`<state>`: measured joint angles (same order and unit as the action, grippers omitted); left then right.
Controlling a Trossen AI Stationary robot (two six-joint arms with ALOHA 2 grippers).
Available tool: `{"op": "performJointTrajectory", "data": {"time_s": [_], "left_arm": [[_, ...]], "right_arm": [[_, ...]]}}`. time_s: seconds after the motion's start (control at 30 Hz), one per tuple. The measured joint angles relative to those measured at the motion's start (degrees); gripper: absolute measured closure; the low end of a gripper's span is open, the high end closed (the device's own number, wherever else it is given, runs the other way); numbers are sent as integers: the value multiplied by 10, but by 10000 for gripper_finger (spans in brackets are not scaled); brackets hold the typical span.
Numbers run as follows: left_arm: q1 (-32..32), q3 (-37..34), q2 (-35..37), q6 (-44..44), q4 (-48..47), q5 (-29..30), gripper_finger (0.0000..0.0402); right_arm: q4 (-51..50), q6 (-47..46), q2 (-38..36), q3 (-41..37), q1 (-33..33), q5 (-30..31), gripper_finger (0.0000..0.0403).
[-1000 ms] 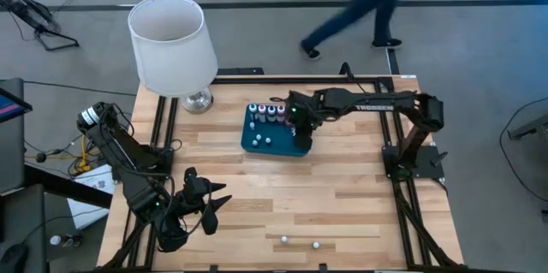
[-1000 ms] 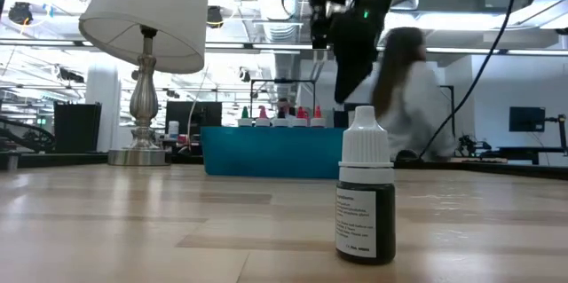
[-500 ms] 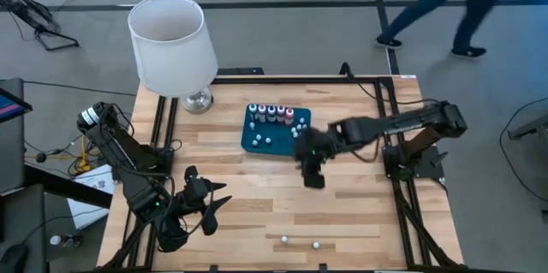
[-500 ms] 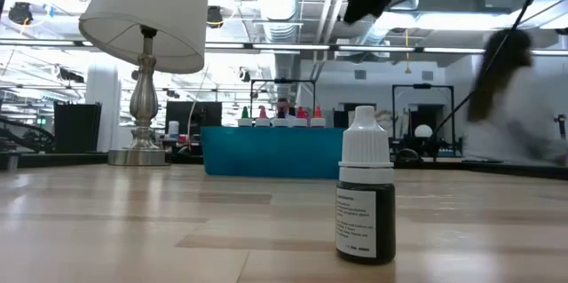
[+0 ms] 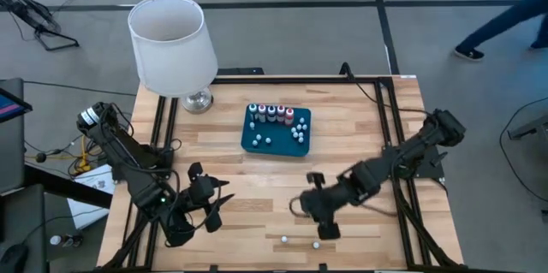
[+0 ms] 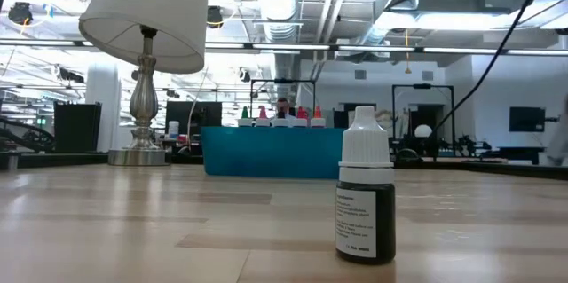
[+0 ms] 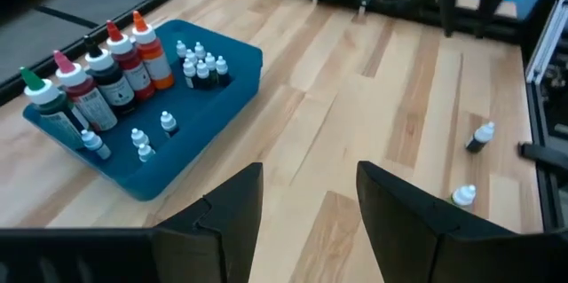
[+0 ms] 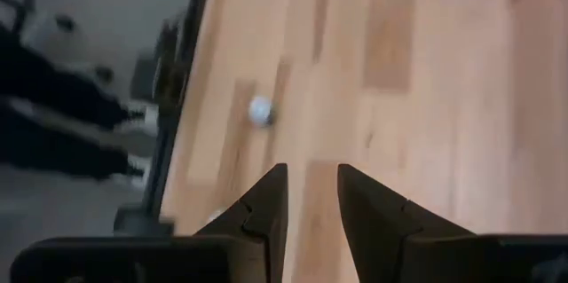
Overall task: Pick & Place food coloring
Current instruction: Put the small black food coloring bottle into the bin
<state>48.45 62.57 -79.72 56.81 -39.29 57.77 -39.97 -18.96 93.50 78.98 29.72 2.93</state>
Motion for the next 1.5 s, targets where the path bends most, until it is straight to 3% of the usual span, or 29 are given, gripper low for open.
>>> {"op": "performJointTrajectory", "data": {"time_s": [0.2,0.53,0.83,1.3,1.5], "left_arm": [[-11,0,0,-26,5,-34,226],[-11,0,0,-56,34,-35,226],[-11,0,0,-55,40,-37,226],[-11,0,0,-53,41,-50,226],[-11,0,0,-57,41,-50,226]], "right_arm": [[-6,-75,29,-3,69,-1,312],[51,-147,96,-2,142,-1,312],[59,-186,145,-2,132,-2,300],[43,-172,146,-15,125,-7,222],[51,-155,164,-15,116,-5,207]]}}
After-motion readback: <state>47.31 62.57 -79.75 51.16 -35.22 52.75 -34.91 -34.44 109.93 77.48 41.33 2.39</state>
